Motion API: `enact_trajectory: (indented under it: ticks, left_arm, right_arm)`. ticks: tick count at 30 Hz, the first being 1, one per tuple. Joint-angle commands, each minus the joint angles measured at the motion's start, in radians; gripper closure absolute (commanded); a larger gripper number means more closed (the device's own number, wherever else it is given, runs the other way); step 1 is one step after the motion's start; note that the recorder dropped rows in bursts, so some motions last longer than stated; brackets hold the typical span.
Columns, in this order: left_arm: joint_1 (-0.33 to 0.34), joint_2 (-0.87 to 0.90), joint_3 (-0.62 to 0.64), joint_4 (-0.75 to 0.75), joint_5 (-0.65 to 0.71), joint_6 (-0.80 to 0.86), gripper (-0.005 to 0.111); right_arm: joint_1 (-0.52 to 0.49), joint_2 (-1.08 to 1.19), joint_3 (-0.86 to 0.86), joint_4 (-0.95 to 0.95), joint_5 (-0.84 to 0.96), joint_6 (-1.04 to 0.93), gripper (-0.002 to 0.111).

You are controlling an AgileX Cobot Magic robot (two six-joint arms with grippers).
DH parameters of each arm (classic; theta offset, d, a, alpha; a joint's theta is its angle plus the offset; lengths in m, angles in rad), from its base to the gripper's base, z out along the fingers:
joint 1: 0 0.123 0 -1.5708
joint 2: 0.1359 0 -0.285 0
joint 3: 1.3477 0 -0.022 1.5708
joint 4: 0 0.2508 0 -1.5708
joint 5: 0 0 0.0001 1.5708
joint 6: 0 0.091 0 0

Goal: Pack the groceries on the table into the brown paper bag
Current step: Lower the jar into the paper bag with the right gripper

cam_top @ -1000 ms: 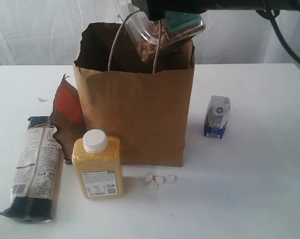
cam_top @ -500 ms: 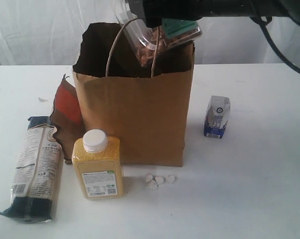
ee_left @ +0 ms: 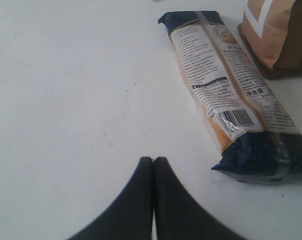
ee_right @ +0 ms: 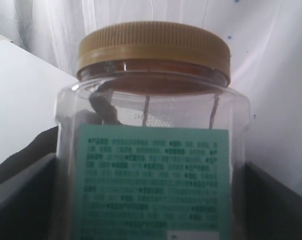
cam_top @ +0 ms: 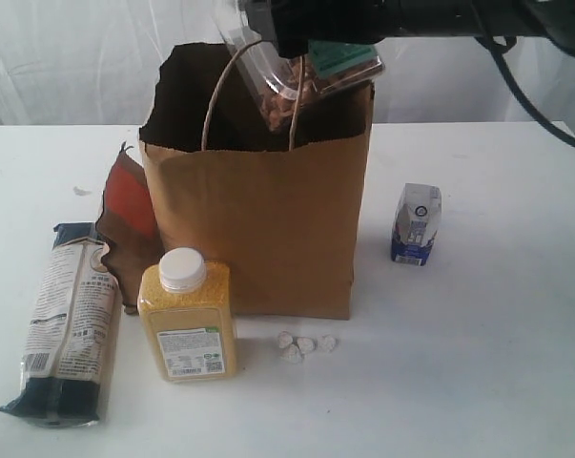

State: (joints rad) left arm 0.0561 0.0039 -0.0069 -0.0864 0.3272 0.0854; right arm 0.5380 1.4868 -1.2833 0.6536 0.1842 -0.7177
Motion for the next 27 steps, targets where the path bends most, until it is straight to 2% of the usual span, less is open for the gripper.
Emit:
enact_trajectory:
  ticks: [1, 5, 14, 20, 24, 27]
  left_arm:
    - [0.000, -0.004, 0.007, -0.004, 0.006, 0.000, 0.107]
    - [0.000, -0.004, 0.007, -0.004, 0.006, 0.000, 0.107]
    - [0.000, -0.004, 0.007, -0.004, 0.006, 0.000, 0.107]
    - [0.000, -0.004, 0.007, -0.004, 0.006, 0.000, 0.107]
    - [0.000, -0.004, 0.007, -0.004, 0.006, 0.000, 0.107]
    - [0.000, -0.004, 0.007, -0.004, 0.006, 0.000, 0.107]
  right_arm:
    - [0.001, -0.008, -0.013, 0.014, -0.023, 0.024, 0.059]
    - [0.001, -0.010, -0.013, 0.034, 0.012, 0.140, 0.059]
    - [0.001, -0.010, -0.013, 0.019, 0.082, 0.069, 0.059]
    - [0.001, -0.013, -0.013, 0.019, 0.066, 0.061, 0.059]
    - [0.001, -0.005, -0.056, -0.001, 0.119, -0.087, 0.059]
    - [0.001, 0.018, -0.119, -0.001, 0.229, -0.170, 0.059]
